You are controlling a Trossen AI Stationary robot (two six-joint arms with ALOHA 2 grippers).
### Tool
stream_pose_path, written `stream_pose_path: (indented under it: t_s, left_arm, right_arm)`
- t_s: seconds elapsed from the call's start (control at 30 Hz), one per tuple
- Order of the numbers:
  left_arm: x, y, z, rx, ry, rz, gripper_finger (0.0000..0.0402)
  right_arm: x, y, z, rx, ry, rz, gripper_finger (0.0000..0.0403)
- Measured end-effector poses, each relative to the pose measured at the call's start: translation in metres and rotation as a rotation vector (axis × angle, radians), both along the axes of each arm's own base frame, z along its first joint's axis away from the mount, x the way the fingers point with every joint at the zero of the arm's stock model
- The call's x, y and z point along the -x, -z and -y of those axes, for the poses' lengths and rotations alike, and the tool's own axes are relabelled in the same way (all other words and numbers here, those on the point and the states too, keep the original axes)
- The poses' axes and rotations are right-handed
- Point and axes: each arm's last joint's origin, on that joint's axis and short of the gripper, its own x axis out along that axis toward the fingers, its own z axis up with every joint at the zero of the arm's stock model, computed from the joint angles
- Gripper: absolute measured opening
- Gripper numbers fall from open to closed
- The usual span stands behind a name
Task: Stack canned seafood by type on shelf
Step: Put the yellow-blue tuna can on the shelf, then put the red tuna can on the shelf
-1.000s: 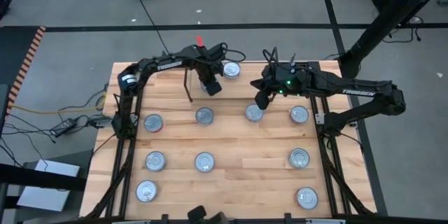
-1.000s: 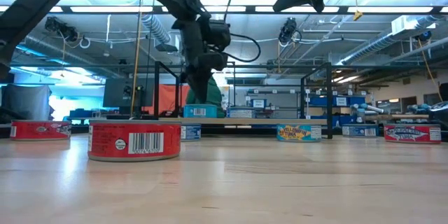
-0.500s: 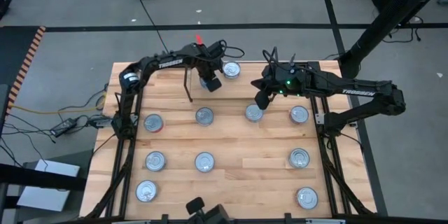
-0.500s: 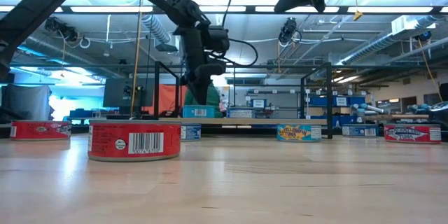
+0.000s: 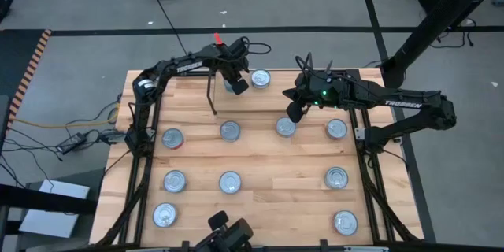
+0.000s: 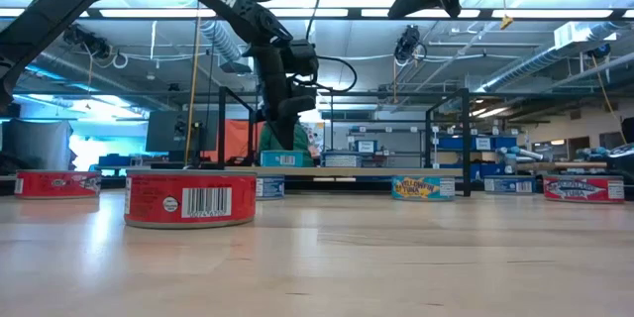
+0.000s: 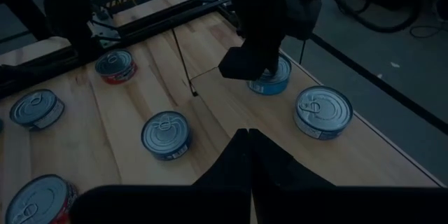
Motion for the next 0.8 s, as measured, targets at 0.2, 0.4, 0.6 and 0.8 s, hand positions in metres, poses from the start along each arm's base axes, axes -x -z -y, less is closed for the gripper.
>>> stream_pose_path:
  t_s: [0.2,0.4,0.6,0.8]
  left_arm:
    - [0.002,-0.006,0.003,0.042,0.01,-0.023,0.0]
    - [0.002,-0.017,0.004,0.056,0.02,-0.024,0.0]
    - [0.009,-0.006,0.001,0.07,-0.004,-0.054,0.0]
    - [0.014,0.006,-0.003,0.051,-0.029,-0.06,0.0]
  right_arm:
    - [0.0,0.0,0.0,0.003,-0.001,0.006,0.0003]
    - [0.0,0.0,0.0,0.003,-0.002,0.005,0.0003]
    - [0.0,0.0,0.0,0.005,-0.003,0.004,0.0003]
    - [0.0,-0.001,0.0,0.014,-0.01,-0.001,0.0003]
